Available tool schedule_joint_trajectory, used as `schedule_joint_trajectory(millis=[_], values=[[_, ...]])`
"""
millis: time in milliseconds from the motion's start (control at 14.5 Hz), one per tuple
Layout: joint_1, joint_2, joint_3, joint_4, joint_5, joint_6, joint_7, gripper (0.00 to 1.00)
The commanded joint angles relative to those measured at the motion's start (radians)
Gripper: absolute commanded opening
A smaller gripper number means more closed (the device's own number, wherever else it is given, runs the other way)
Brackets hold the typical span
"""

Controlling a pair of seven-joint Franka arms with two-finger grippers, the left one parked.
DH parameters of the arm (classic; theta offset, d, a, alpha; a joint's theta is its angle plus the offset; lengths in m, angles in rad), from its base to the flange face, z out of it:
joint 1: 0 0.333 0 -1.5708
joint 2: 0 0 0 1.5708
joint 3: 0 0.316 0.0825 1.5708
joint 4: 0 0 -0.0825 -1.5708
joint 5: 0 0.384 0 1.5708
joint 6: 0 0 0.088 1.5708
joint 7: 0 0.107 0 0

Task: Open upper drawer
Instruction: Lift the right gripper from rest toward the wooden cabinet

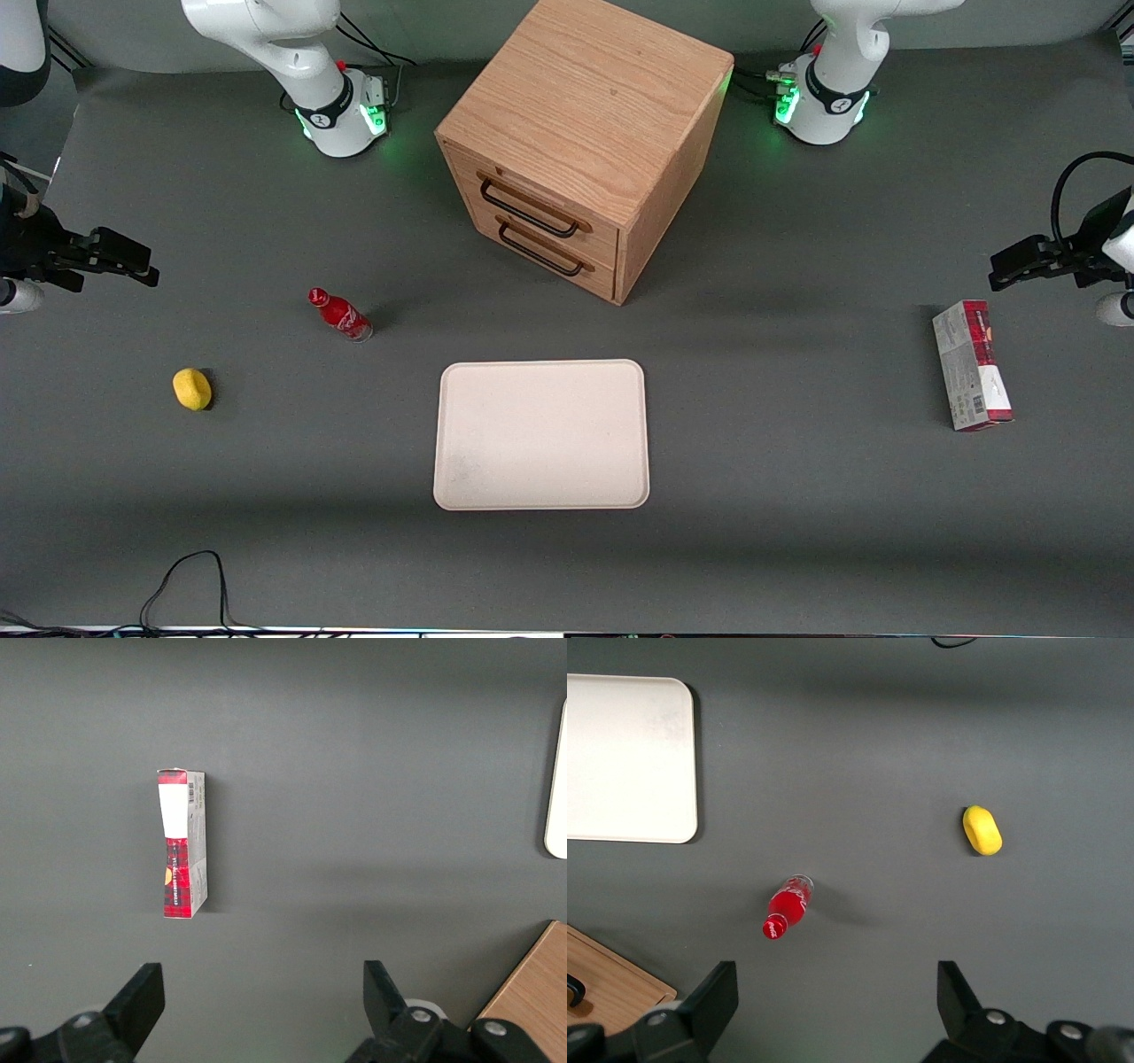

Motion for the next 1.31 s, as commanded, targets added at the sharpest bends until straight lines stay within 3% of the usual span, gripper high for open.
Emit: schedule_joint_trajectory(millis=[0,481,1238], values=[[-0.01,0.009,0.008,0.021,-0.009,-0.021,0.02,1.0],[0.014,0.069,0.025,0.069,0.003,-0.016,0.02,1.0],[0.484,0.175,0.032,0.142,0.006,-0.013,-0.015,1.0]])
